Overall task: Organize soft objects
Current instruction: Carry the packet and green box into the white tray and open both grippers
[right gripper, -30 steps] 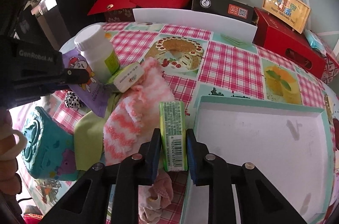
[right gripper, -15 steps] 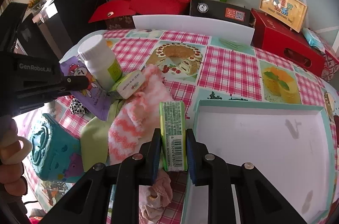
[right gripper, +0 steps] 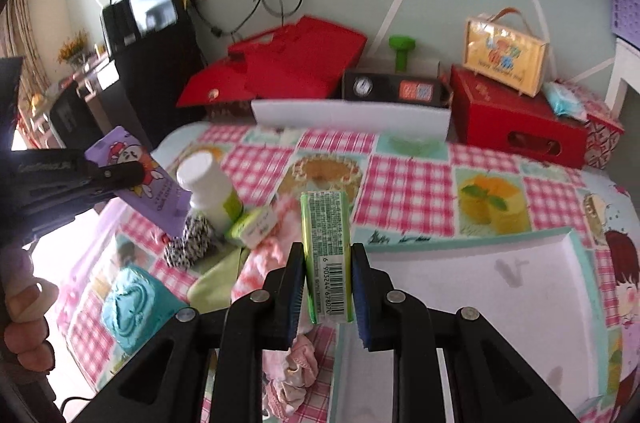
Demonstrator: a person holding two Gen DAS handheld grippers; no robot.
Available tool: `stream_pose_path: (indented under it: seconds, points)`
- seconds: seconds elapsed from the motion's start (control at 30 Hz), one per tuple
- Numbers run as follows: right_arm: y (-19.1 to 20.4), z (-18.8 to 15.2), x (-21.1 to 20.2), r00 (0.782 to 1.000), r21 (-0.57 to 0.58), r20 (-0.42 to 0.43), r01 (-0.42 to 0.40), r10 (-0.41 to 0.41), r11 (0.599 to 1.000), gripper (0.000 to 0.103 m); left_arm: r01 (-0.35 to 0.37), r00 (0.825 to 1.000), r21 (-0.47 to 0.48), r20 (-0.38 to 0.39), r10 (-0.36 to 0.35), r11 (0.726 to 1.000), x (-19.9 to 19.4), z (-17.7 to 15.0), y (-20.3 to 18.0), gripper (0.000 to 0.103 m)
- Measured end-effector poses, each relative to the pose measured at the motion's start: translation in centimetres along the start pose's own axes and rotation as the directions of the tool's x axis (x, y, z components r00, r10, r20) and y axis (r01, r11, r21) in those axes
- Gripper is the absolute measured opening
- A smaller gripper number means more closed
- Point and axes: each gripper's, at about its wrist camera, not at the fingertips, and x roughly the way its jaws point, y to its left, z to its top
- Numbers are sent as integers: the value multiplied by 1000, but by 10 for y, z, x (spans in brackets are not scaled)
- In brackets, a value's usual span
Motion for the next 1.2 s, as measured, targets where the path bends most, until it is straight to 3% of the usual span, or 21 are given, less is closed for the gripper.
stream_pose_path:
  seconds: [0.27, 0.57, 0.87, 1.03, 1.2]
  points:
    - [-42, 9, -37, 990, 70, 80, 112, -118, 991, 23, 93, 995, 132, 29, -98, 987, -15, -7, -45, 8]
    - [-111, 6, -74, 951, 204, 110, 264, -290, 943, 23, 140, 989, 290, -88, -119, 947, 14, -38, -109, 8]
    - [-171, -8, -79, 913, 312, 49, 372, -406, 874, 24, 188, 970, 402, -219, -105, 896, 47, -71, -164, 8]
    - [-187, -15, -68, 910, 331, -7, 393, -414, 858, 24, 190, 963, 434, -257, -81, 881, 71, -85, -181, 8]
    - [-193, -23, -44, 907, 303, -86, 419, -413, 856, 24, 241, 941, 413, -320, -107, 879, 92, -101, -181, 8]
